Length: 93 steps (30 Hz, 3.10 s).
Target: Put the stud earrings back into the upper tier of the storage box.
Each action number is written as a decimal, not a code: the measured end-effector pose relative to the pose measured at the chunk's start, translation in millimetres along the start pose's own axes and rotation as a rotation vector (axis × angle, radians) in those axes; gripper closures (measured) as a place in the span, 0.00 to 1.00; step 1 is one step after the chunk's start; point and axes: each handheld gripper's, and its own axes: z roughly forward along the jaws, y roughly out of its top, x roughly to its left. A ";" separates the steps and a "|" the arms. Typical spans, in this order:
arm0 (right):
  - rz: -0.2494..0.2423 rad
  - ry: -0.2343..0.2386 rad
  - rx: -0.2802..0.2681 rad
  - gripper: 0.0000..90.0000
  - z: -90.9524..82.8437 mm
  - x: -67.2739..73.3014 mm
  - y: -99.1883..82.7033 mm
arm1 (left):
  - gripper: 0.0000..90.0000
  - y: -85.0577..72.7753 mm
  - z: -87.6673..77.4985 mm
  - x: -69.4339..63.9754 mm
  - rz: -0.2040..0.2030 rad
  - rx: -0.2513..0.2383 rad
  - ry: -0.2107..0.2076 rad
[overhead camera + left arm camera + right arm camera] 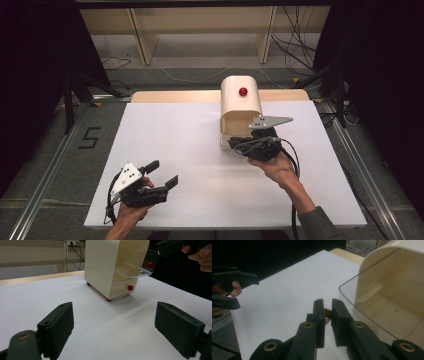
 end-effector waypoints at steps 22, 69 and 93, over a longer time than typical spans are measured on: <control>0.060 -0.075 -0.064 0.91 -5.9 -27.0 5.1 | 0.17 -0.3 0.4 0.0 0.000 0.001 -0.001; 0.084 -0.049 -0.060 0.68 8.2 -37.6 4.2 | 0.17 0.4 -0.5 0.0 0.001 -0.002 -0.003; 0.058 -0.006 -0.092 0.45 -10.0 -4.6 -22.9 | 0.17 0.4 -0.7 -0.2 0.001 -0.001 -0.005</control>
